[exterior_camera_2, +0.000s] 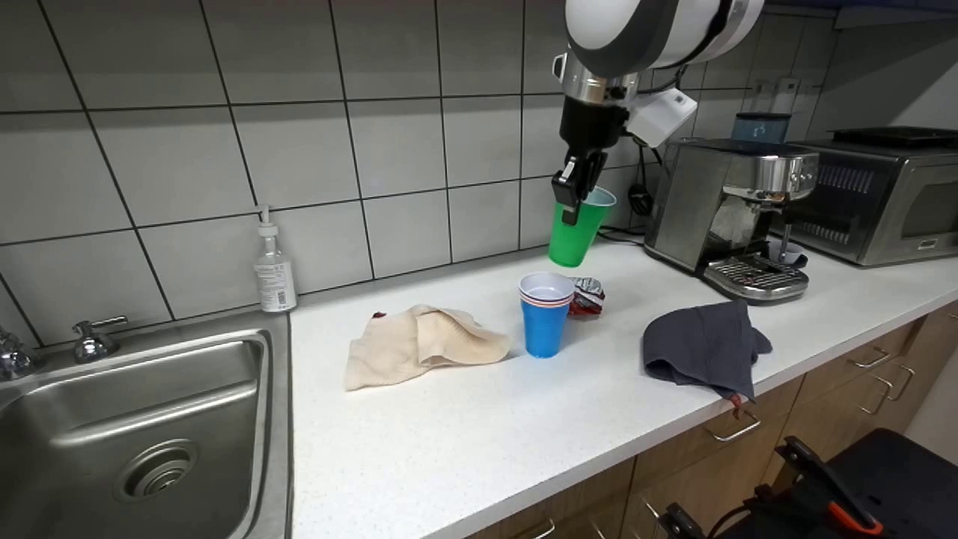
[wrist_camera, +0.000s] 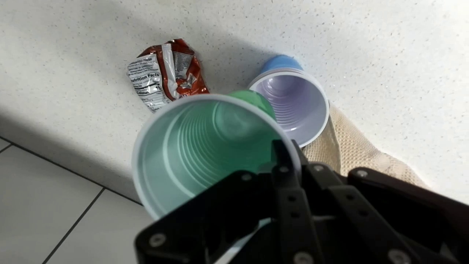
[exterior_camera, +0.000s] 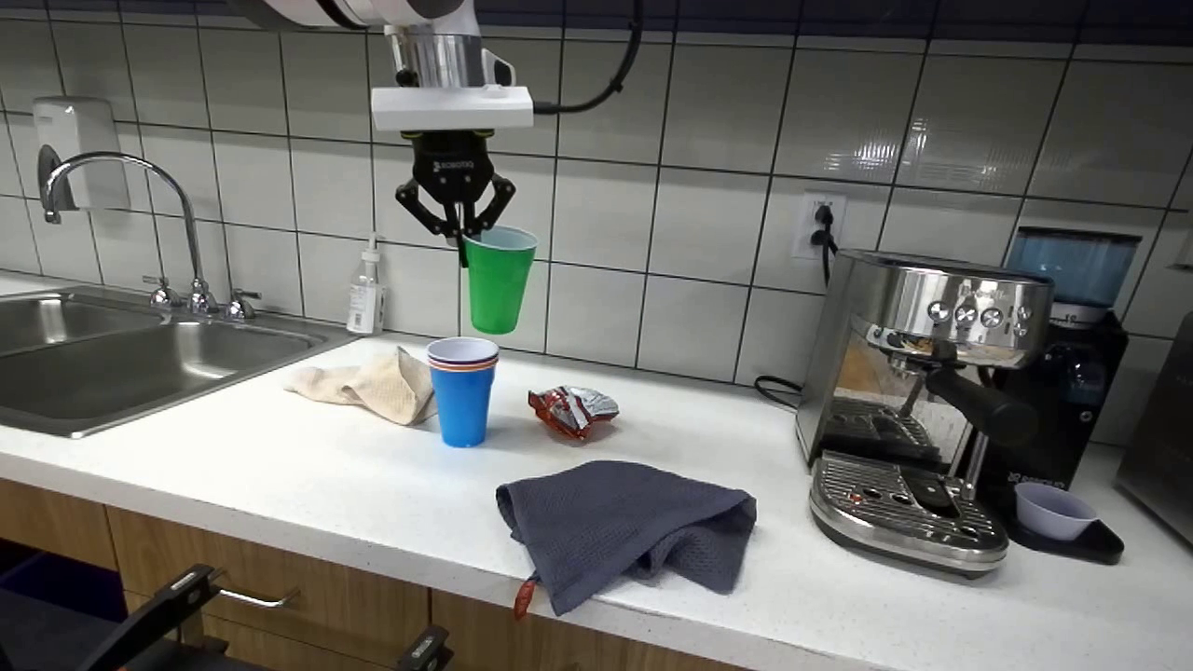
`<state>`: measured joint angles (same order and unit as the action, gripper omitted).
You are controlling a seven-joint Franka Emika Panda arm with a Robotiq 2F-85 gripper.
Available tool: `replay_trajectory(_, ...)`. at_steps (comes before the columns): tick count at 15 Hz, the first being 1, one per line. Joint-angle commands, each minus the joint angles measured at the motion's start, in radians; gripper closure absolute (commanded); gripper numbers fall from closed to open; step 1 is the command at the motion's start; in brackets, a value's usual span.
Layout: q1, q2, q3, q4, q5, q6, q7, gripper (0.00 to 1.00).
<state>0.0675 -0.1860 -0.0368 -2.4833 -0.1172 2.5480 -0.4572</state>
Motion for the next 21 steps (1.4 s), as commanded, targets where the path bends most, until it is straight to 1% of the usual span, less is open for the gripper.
replay_trajectory(1,0.01,-0.038,0.013,-0.044,0.015,0.035,0.007,0.99)
replay_trajectory(11,0.038,-0.011,0.033,-0.059,0.015,0.068,0.029,0.99)
replay_trajectory(16,0.037,0.007,0.045,-0.065,0.004,0.108,0.056,0.99)
replay_trajectory(21,0.032,0.033,0.054,-0.061,-0.006,0.124,0.087,0.99)
